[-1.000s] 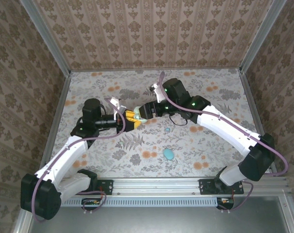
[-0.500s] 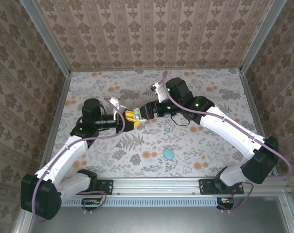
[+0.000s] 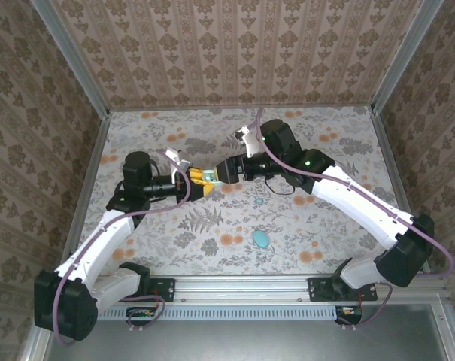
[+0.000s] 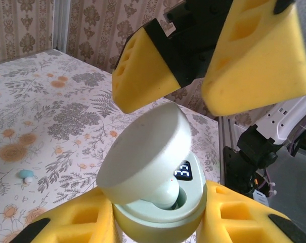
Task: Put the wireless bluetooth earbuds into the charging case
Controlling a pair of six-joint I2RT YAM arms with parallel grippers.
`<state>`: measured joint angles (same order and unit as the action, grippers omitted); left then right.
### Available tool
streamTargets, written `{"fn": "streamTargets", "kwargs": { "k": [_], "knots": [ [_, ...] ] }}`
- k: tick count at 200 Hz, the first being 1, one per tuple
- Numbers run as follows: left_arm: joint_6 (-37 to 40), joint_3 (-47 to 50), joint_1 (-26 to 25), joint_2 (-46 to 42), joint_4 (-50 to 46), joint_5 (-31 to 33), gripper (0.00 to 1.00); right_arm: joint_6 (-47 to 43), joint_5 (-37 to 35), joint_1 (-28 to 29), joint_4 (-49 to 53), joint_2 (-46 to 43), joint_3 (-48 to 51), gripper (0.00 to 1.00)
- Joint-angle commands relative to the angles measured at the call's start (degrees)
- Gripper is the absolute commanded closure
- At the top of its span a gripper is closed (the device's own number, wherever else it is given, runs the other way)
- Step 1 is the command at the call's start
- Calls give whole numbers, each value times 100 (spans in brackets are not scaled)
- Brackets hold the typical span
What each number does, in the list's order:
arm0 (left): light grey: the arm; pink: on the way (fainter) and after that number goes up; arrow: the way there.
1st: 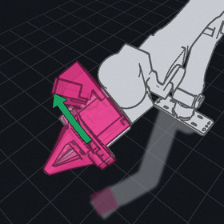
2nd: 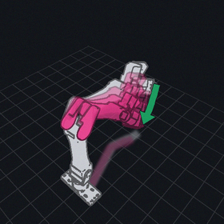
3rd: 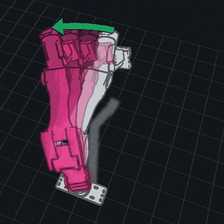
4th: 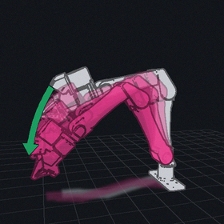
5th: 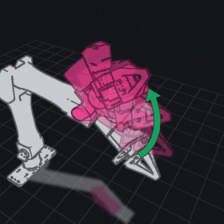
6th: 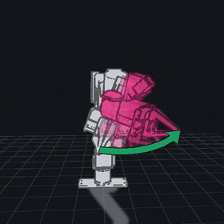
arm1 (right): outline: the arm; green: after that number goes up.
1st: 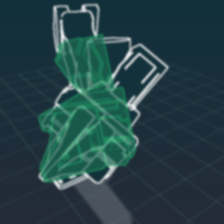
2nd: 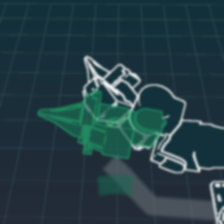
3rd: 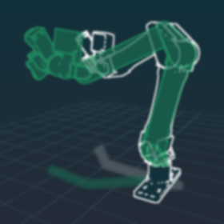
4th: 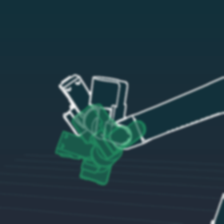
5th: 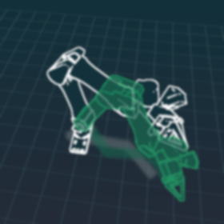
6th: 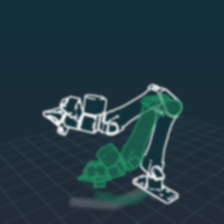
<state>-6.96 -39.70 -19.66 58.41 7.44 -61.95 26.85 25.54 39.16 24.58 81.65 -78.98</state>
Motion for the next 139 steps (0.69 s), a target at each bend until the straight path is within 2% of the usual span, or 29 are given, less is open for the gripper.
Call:
{"fn": "streamTargets", "kwargs": {
  "k": [1,35,75,117,139],
  "knots": [
    [-123,34,136,-180,166,-176,100,194,112,-27,-233,-233,-66,20],
    [-35,-24,433,-432,-179,-244,100,491,-258,-131,-289,-359,92,20],
    [537,-238,993,-930,-1443,-256,100,1076,-1084,-225,-276,-228,495,22],
    [890,-389,1878,-1668,-2504,-331,100,1612,-1130,259,-661,1049,702,27],
    [1332,-669,1981,-1807,-3298,-195,100,1317,-996,595,-624,1883,289,31]
  ]
}}
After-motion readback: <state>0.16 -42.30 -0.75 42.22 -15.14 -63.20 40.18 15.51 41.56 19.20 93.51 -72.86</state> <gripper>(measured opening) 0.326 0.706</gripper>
